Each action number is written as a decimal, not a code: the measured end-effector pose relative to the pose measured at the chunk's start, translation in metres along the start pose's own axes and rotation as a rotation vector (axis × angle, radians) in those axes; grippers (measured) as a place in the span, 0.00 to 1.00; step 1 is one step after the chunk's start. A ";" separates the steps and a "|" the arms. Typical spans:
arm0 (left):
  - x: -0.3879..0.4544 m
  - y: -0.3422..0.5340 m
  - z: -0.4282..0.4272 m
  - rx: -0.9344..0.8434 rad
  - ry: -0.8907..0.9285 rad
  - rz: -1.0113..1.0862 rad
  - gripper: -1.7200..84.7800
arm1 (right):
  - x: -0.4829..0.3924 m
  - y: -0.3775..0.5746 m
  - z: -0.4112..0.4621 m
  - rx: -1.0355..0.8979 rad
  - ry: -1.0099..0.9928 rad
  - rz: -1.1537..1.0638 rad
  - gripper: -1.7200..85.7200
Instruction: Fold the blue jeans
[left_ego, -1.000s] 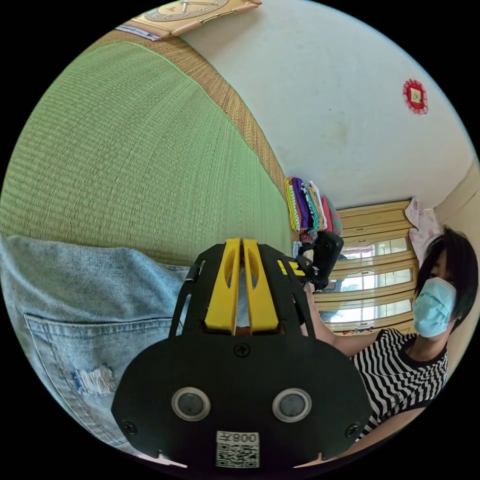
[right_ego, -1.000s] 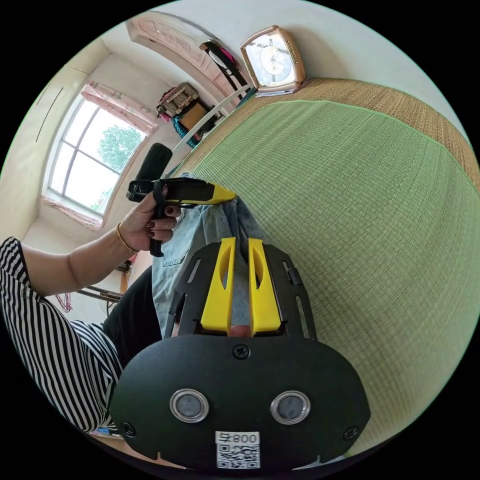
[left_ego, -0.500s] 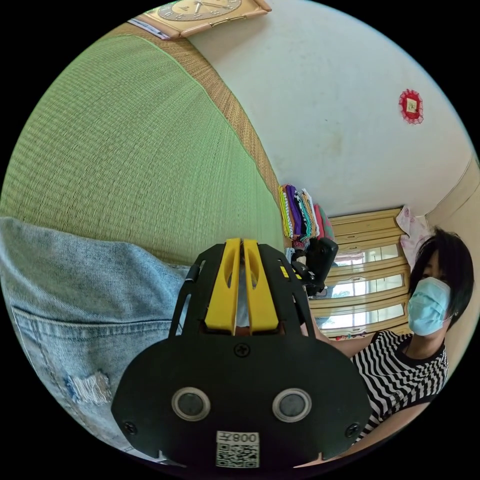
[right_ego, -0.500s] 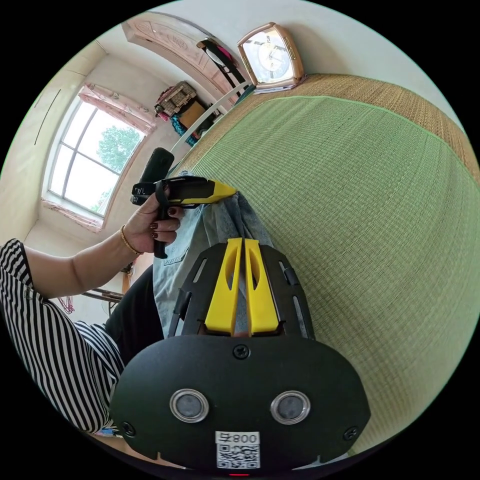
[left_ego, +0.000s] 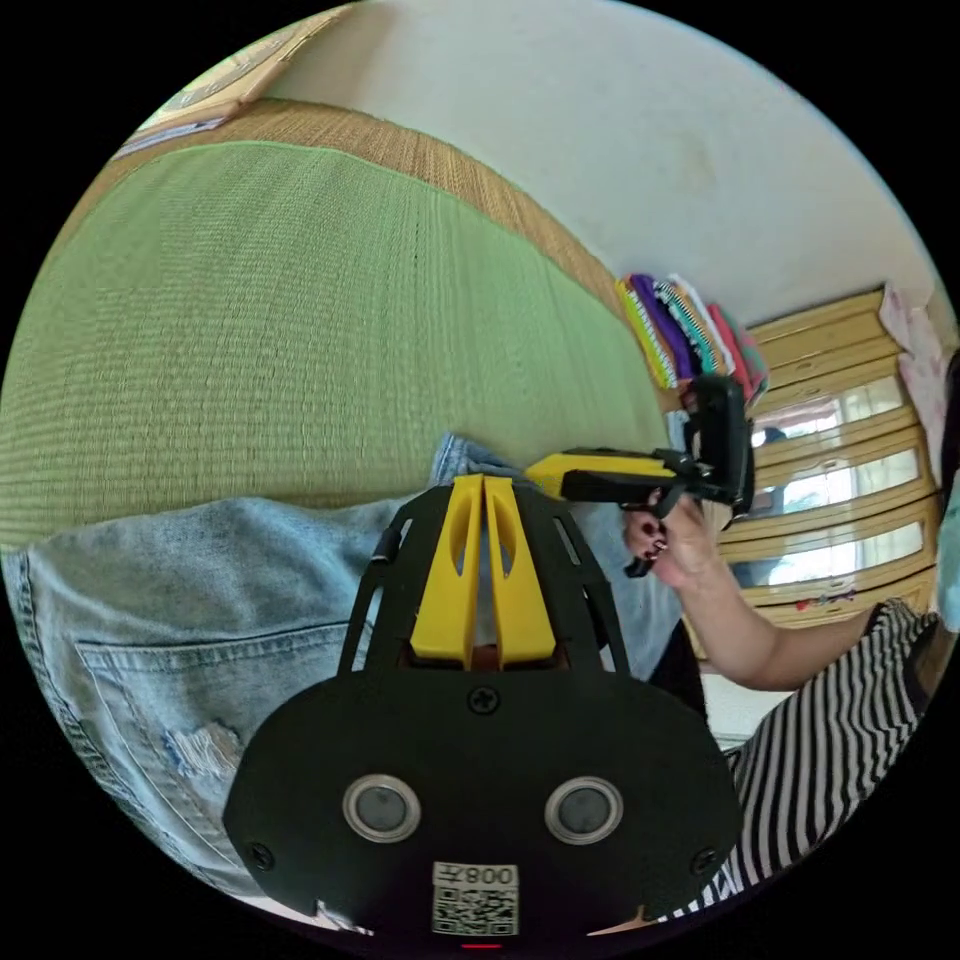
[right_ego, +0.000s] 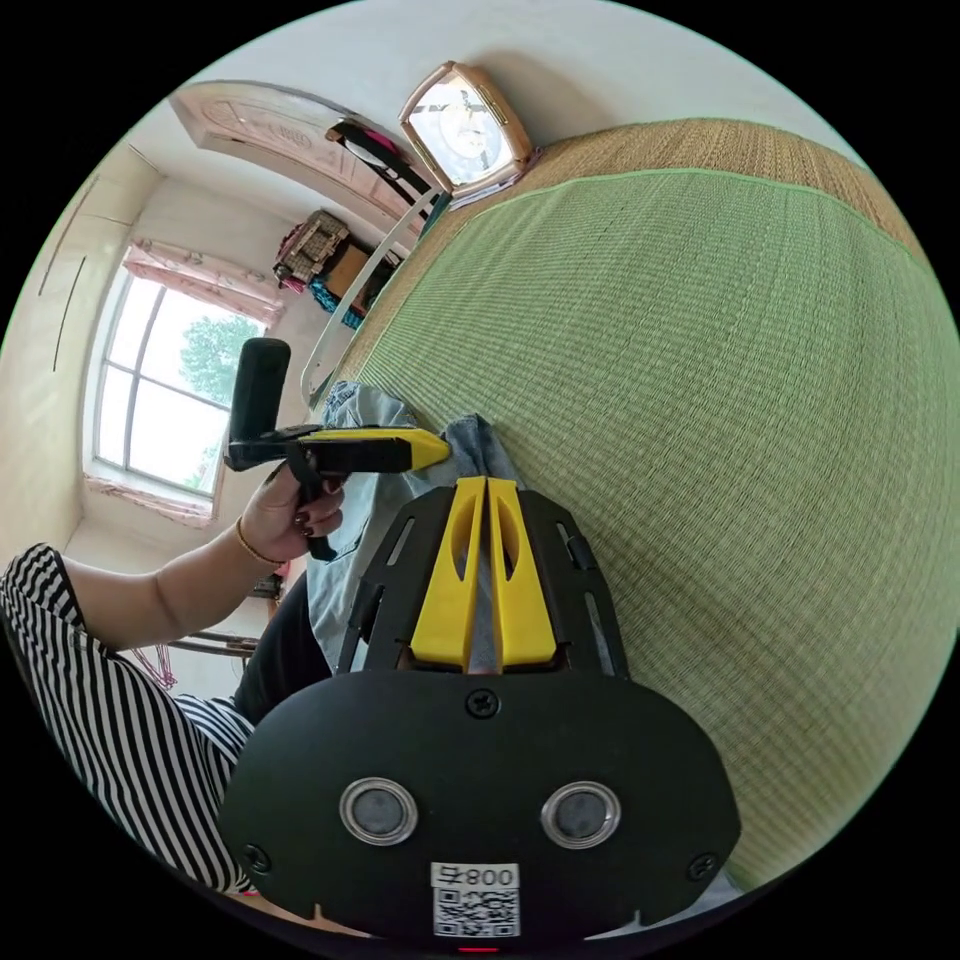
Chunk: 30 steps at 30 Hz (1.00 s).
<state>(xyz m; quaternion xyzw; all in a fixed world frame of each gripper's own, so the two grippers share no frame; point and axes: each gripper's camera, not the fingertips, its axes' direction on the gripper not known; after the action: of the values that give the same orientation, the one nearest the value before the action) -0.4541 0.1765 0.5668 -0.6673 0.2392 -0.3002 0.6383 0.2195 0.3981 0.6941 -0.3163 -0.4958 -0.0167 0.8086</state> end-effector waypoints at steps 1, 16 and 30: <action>0.000 0.002 0.008 0.016 0.011 -0.012 0.02 | -0.002 0.000 0.002 -0.007 0.018 0.000 0.02; 0.033 0.003 0.101 0.058 -0.114 0.054 0.02 | -0.019 0.049 -0.025 0.065 0.154 0.008 0.02; 0.066 0.025 0.199 -0.025 -0.114 0.139 0.02 | -0.038 0.135 -0.077 0.115 0.304 0.088 0.02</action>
<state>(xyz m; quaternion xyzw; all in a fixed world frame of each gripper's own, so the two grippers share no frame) -0.2658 0.2693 0.5472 -0.6729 0.2520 -0.2139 0.6617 0.3071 0.4543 0.5727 -0.2849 -0.3538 -0.0007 0.8909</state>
